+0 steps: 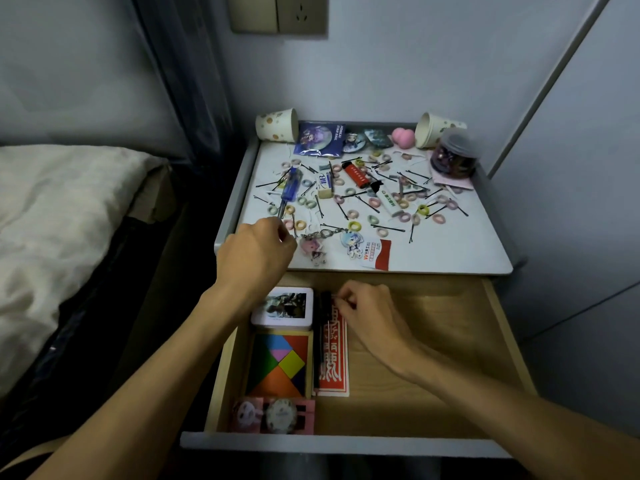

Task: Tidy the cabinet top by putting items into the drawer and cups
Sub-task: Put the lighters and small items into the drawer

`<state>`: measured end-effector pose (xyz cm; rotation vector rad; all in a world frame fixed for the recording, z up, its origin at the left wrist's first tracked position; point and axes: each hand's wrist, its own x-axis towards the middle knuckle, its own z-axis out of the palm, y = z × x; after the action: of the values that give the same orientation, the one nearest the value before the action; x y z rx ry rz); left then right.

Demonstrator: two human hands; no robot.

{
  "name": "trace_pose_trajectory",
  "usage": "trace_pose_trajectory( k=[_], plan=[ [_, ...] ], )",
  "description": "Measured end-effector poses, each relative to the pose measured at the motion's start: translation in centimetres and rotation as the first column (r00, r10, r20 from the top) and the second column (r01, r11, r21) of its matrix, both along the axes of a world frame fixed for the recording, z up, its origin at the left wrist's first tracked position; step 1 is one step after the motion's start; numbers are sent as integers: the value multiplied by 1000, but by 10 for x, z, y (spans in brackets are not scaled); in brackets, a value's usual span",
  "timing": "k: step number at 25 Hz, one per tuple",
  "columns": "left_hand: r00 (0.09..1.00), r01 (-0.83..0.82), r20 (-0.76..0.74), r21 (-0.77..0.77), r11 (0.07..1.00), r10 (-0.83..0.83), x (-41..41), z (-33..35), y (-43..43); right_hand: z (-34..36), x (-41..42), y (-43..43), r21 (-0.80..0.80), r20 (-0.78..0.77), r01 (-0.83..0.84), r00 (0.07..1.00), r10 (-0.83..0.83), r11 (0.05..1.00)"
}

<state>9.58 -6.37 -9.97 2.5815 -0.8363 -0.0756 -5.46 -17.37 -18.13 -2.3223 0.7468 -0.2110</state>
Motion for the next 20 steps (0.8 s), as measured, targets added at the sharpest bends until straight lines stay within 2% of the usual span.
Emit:
trace_pose_trajectory(
  k=[2,5,7,10,14,17,20],
  plan=[
    [998,5,-61,-115,993,-12,4,10,-8,29,-4,-9,-116,66,-22,997,30,993],
    [994,0,-103,-171,985,-18,22,18,-25,68,17,-52,-231,156,41,988,-5,972],
    [996,1,-88,-157,988,-15,36,19,-42,80,44,-94,-329,109,104,991,-72,939],
    [1000,-21,22,-43,999,21,59,9,-68,79,79,-139,-451,-88,82,987,-136,889],
    [995,-61,87,58,996,56,87,-8,-99,72,101,-160,-485,-171,76,969,-179,872],
    [987,-48,156,146,988,25,98,-19,-113,71,105,-165,-440,-195,78,964,-180,895],
    [989,-43,148,141,989,22,102,-21,-118,73,115,-174,-370,-117,69,986,-120,926]
  ],
)
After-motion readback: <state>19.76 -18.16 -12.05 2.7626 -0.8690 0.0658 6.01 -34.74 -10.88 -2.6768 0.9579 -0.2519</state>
